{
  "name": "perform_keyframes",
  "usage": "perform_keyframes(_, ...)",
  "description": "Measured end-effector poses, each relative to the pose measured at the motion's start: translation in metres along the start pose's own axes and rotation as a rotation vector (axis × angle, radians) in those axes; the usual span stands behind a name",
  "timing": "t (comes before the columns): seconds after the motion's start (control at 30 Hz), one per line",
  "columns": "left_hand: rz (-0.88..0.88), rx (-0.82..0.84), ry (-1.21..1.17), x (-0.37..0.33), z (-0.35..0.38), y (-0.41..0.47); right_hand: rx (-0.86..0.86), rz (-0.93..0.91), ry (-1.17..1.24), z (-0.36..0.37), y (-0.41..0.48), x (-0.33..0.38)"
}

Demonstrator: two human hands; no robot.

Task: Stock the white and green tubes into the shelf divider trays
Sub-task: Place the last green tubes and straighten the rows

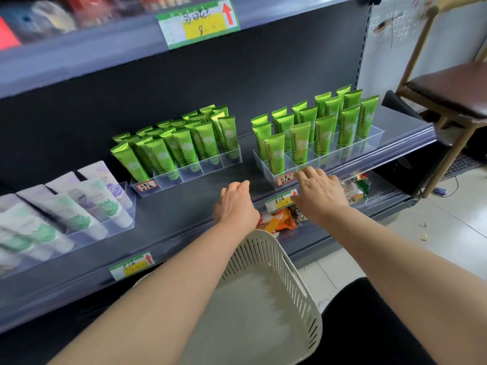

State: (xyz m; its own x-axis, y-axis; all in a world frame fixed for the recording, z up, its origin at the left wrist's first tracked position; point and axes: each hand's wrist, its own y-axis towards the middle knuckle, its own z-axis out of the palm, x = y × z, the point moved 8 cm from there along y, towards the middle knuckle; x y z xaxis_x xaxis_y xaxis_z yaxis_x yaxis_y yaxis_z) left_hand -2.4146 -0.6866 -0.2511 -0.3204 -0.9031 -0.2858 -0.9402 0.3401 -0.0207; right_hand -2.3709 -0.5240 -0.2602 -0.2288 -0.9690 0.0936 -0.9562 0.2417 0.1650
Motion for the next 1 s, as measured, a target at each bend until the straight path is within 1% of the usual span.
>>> perform_keyframes(0.17, -0.109, -0.066, 0.027, 0.064, -0.033, -0.004, 0.032, -0.244, 0.062, -0.004, 0.001, 0.083)
perform_keyframes(0.27, -0.173, -0.09, 0.049, 0.111, -0.05, 0.004, 0.057, -0.3, 0.069, 0.0, 0.015, 0.119)
perform_keyframes(0.4, -0.184, -0.06, 0.108, 0.16, -0.057, 0.025, 0.128, -0.288, 0.044, 0.019, 0.048, 0.15)
perform_keyframes(0.57, -0.16, -0.002, 0.151, 0.194, -0.051, 0.054, 0.147, -0.229, 0.032, 0.04, 0.095, 0.169)
perform_keyframes(0.87, -0.139, -0.069, 0.154, 0.22, -0.047, 0.083, 0.085, -0.162, 0.03, 0.057, 0.132, 0.185)
perform_keyframes(1.0, -0.109, -0.055, 0.179, 0.221, -0.045, 0.086, 0.083, -0.172, 0.015, 0.06, 0.136, 0.188)
